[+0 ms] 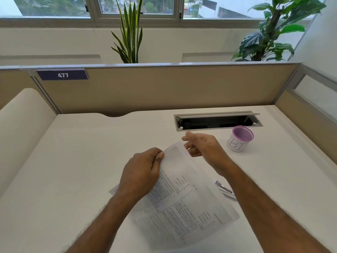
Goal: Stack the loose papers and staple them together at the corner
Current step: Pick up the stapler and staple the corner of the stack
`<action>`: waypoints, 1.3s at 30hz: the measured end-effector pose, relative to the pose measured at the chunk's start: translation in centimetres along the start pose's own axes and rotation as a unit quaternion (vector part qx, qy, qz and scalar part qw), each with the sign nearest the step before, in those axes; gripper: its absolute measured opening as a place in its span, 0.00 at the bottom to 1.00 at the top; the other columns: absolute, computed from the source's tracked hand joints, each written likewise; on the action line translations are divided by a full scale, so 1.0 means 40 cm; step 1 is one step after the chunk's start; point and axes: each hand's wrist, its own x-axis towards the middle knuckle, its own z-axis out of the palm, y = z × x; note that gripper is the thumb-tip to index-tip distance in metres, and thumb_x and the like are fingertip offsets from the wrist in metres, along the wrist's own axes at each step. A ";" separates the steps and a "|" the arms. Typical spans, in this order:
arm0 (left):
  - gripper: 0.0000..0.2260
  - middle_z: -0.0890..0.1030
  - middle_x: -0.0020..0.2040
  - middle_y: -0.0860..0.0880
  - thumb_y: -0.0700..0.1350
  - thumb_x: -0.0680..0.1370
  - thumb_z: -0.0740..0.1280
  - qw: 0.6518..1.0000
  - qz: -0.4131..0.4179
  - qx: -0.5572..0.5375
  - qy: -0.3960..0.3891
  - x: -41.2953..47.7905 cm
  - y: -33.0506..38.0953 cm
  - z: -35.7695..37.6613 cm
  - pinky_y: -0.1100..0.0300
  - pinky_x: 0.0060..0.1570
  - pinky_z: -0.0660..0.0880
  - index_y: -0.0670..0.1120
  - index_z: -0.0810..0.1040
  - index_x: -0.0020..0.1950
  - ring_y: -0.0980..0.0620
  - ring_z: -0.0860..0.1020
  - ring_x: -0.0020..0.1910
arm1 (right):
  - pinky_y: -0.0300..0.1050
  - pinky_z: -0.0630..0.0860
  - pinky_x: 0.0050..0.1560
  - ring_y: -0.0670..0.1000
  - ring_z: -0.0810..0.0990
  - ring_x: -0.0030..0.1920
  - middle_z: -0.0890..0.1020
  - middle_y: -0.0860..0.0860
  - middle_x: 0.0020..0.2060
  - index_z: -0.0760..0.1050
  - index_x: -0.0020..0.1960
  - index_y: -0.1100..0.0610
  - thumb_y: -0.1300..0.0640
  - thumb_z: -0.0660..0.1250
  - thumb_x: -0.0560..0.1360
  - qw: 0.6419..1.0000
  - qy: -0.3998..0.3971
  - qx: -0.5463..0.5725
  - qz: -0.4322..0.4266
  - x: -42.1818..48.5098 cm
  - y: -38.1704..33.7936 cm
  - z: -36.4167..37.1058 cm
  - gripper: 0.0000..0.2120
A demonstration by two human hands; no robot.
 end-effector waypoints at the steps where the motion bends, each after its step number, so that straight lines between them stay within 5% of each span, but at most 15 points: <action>1: 0.11 0.73 0.27 0.58 0.51 0.81 0.57 1.000 0.002 0.001 0.001 0.002 -0.003 0.000 0.66 0.30 0.64 0.55 0.74 0.41 0.57 0.73 0.27 | 0.46 0.80 0.47 0.50 0.84 0.39 0.86 0.52 0.40 0.82 0.50 0.58 0.43 0.63 0.77 0.999 0.041 -0.032 0.006 0.012 0.041 -0.024 0.18; 3: 0.12 0.73 0.27 0.57 0.51 0.81 0.57 1.000 0.003 0.003 0.001 0.004 -0.008 -0.001 0.65 0.30 0.64 0.54 0.75 0.40 0.57 0.73 0.26 | 0.49 0.79 0.48 0.53 0.84 0.42 0.85 0.51 0.40 0.81 0.48 0.56 0.43 0.66 0.75 0.976 0.107 -0.188 0.015 0.025 0.154 -0.078 0.16; 6: 0.13 0.72 0.26 0.57 0.51 0.81 0.57 1.000 0.000 0.007 0.003 0.010 -0.015 -0.004 0.64 0.29 0.64 0.53 0.75 0.40 0.57 0.72 0.26 | 0.48 0.74 0.56 0.54 0.78 0.56 0.79 0.52 0.54 0.75 0.60 0.54 0.44 0.70 0.71 0.895 -0.013 -0.431 0.114 0.005 0.324 -0.136 0.22; 9: 0.13 0.71 0.25 0.56 0.51 0.81 0.58 1.000 -0.003 0.006 0.003 0.017 -0.020 -0.004 0.64 0.29 0.64 0.53 0.74 0.39 0.56 0.71 0.25 | 0.47 0.70 0.57 0.55 0.71 0.62 0.72 0.53 0.61 0.69 0.66 0.53 0.46 0.68 0.72 0.836 -0.074 -0.518 0.162 -0.040 0.424 -0.163 0.25; 16: 0.13 0.74 0.27 0.55 0.51 0.81 0.57 1.000 -0.011 -0.002 -0.001 0.025 -0.027 -0.007 0.62 0.30 0.66 0.53 0.75 0.39 0.55 0.73 0.27 | 0.40 0.69 0.44 0.49 0.77 0.47 0.77 0.46 0.44 0.77 0.50 0.51 0.48 0.70 0.72 0.900 0.024 -0.422 0.109 -0.077 0.500 -0.185 0.10; 19: 0.14 0.73 0.26 0.55 0.51 0.81 0.57 1.000 -0.005 -0.005 -0.004 0.024 -0.026 -0.009 0.63 0.30 0.66 0.55 0.72 0.36 0.55 0.72 0.26 | 0.35 0.74 0.44 0.48 0.83 0.44 0.85 0.51 0.47 0.78 0.47 0.54 0.56 0.73 0.72 0.967 0.044 -0.226 0.108 -0.070 0.465 -0.186 0.05; 21: 0.14 0.73 0.26 0.55 0.51 0.81 0.57 1.000 0.002 -0.007 -0.006 0.021 -0.024 -0.010 0.63 0.30 0.65 0.55 0.72 0.36 0.56 0.71 0.26 | 0.37 0.80 0.45 0.51 0.86 0.43 0.83 0.57 0.49 0.78 0.52 0.58 0.59 0.73 0.72 0.994 0.021 -0.041 0.099 -0.065 0.380 -0.170 0.10; 24: 0.13 0.73 0.26 0.54 0.51 0.81 0.57 1.000 0.014 -0.007 -0.012 0.013 -0.022 -0.007 0.63 0.29 0.65 0.54 0.74 0.38 0.55 0.71 0.25 | 0.47 0.82 0.49 0.56 0.85 0.44 0.82 0.56 0.45 0.76 0.59 0.60 0.47 0.77 0.65 0.993 -0.064 0.097 0.032 -0.066 0.212 -0.147 0.28; 28: 0.12 0.73 0.26 0.55 0.51 0.81 0.57 0.999 0.033 0.004 -0.017 0.001 -0.014 -0.005 0.64 0.30 0.65 0.53 0.74 0.39 0.55 0.71 0.26 | 0.43 0.81 0.51 0.51 0.83 0.44 0.84 0.54 0.45 0.77 0.58 0.53 0.57 0.70 0.70 0.990 -0.124 0.046 -0.044 -0.060 0.035 -0.119 0.16; 32: 0.12 0.73 0.27 0.55 0.51 0.81 0.57 0.998 0.055 0.010 0.002 -0.014 -0.007 -0.010 0.64 0.30 0.66 0.53 0.76 0.42 0.55 0.73 0.27 | 0.41 0.79 0.46 0.50 0.82 0.44 0.83 0.56 0.48 0.78 0.59 0.50 0.57 0.73 0.71 0.985 -0.151 -0.018 -0.076 -0.060 -0.026 -0.099 0.17; 39: 0.11 0.71 0.27 0.58 0.51 0.81 0.57 0.999 0.050 0.020 0.009 -0.036 -0.001 -0.015 0.65 0.30 0.63 0.53 0.77 0.44 0.57 0.72 0.27 | 0.34 0.75 0.37 0.47 0.79 0.39 0.84 0.44 0.41 0.77 0.62 0.56 0.54 0.71 0.70 0.982 -0.161 -0.053 -0.081 -0.076 -0.038 -0.073 0.20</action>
